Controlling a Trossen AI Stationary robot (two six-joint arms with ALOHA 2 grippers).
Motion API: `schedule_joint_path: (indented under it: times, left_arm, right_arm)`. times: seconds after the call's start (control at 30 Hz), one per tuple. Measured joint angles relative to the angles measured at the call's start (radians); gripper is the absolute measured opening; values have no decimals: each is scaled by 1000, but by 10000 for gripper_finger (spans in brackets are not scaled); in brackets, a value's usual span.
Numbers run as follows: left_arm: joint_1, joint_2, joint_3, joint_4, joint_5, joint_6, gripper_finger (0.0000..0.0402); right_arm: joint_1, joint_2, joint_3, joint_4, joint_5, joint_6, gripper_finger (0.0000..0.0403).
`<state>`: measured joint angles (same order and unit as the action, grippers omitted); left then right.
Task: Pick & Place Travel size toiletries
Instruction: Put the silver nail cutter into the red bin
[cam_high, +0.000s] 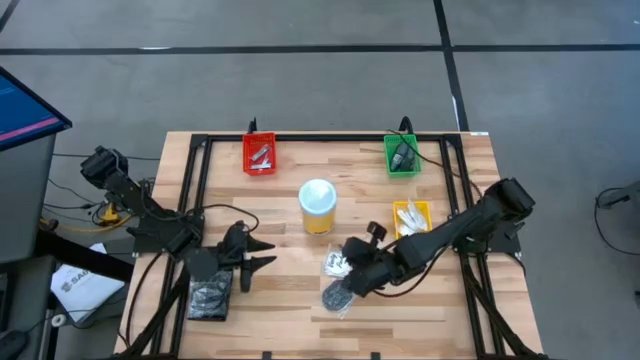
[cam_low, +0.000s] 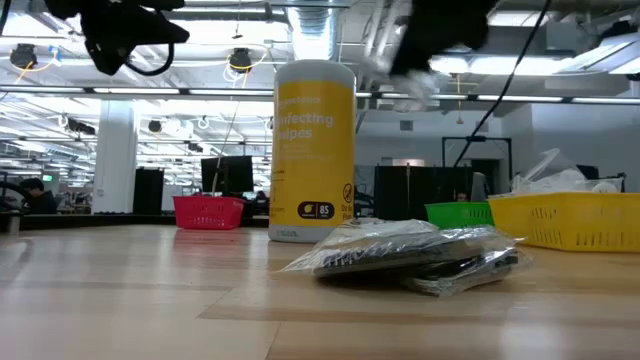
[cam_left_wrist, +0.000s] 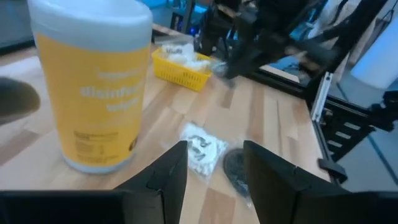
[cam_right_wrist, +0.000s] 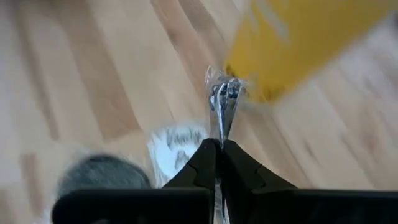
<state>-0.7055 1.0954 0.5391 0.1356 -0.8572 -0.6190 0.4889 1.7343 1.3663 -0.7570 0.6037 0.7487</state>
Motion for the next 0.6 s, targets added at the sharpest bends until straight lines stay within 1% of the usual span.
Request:
schedule_joint_path:
  times: [0.13, 0.2, 0.3, 0.43, 0.6]
  left_arm:
    - [25, 0, 0, 69, 6, 80, 147]
    - [40, 1, 0, 107, 26, 122, 147]
    - [61, 25, 0, 206, 62, 197, 147]
    - [94, 103, 0, 404, 154, 327, 147]
    - [141, 222, 0, 620, 246, 421, 147]
  right_arm:
    - [-2, -39, 1, 167, 1, -160, 2]
    - [-5, -51, 2, 243, -1, -234, 3]
    - [-9, -56, 2, 340, 0, -318, 3]
    - [-22, -55, 2, 410, -3, -390, 3]
    - [-40, -55, 2, 433, -4, -416, 3]
